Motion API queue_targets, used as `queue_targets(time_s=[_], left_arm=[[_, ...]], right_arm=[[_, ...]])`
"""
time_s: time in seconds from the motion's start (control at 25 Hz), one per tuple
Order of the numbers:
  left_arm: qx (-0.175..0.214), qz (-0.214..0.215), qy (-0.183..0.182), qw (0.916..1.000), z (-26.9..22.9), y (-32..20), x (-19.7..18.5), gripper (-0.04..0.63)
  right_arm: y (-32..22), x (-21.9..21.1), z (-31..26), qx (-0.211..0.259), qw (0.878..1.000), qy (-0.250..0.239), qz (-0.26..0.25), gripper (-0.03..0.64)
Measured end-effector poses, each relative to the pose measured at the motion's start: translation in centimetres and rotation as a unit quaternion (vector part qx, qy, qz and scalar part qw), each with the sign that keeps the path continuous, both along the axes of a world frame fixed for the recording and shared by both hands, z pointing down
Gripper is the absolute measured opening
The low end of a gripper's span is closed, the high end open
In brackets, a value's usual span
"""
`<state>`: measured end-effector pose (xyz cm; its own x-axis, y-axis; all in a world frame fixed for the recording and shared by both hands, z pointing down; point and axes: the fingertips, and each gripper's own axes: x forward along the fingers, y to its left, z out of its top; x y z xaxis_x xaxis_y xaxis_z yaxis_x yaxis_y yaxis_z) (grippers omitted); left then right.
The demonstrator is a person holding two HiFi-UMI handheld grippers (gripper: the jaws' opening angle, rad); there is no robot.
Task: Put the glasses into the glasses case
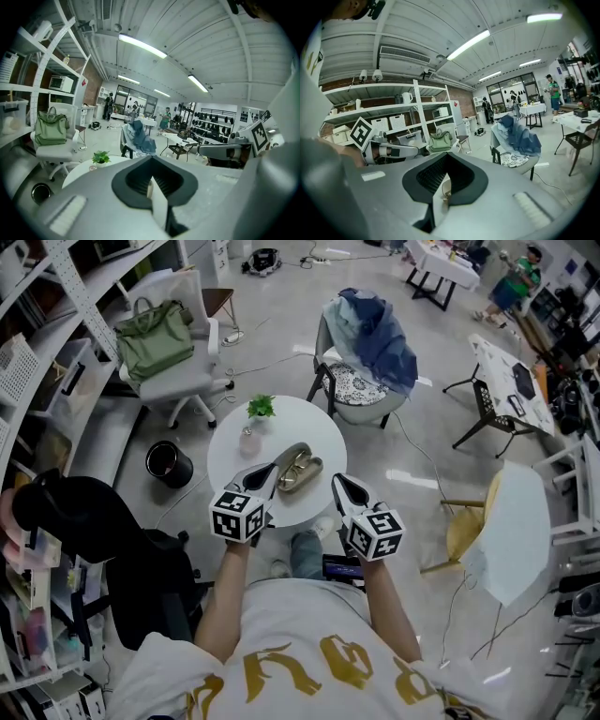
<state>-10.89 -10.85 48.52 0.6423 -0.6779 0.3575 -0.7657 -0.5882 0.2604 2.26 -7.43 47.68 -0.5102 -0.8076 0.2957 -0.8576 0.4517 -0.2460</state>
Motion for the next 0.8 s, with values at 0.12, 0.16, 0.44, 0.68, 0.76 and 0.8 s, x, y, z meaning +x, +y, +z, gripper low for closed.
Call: queue_targets(time_s=[0.12, 0.16, 0.44, 0.68, 0.76, 0.8], left_arm=[[0.003, -0.003, 0.001, 1.0, -0.04, -0.16, -0.12, 0.0], [0.006, -0.006, 0.001, 1.0, -0.13, -0.22, -0.23, 0.0], [0.017, -0.01, 0.001, 0.9998, -0.47, -0.49, -0.18, 0.0], [0.026, -0.015, 0.003, 0.9995, -0.43, -0.35, -0.59, 0.0], [0.026, -0.015, 0.003, 0.9996, -0.46, -0.44, -0.49, 0.0], [0.026, -0.014, 0.003, 0.9996, -0.47, -0.49, -0.42, 0.0]], right_arm=[[-0.03, 0.29, 0.09, -0.002, 1.0, -0.001, 0.005, 0.026], [-0.05, 0.35, 0.06, -0.001, 1.0, -0.001, 0.007, 0.026], [-0.2, 0.43, -0.11, 0.001, 1.0, 0.0, 0.008, 0.026], [-0.31, 0.17, -0.16, 0.001, 1.0, -0.002, 0.006, 0.026], [-0.43, 0.12, -0.38, 0.004, 1.0, -0.002, 0.004, 0.026], [-0.48, 0.11, -0.49, 0.006, 1.0, -0.003, 0.003, 0.026]])
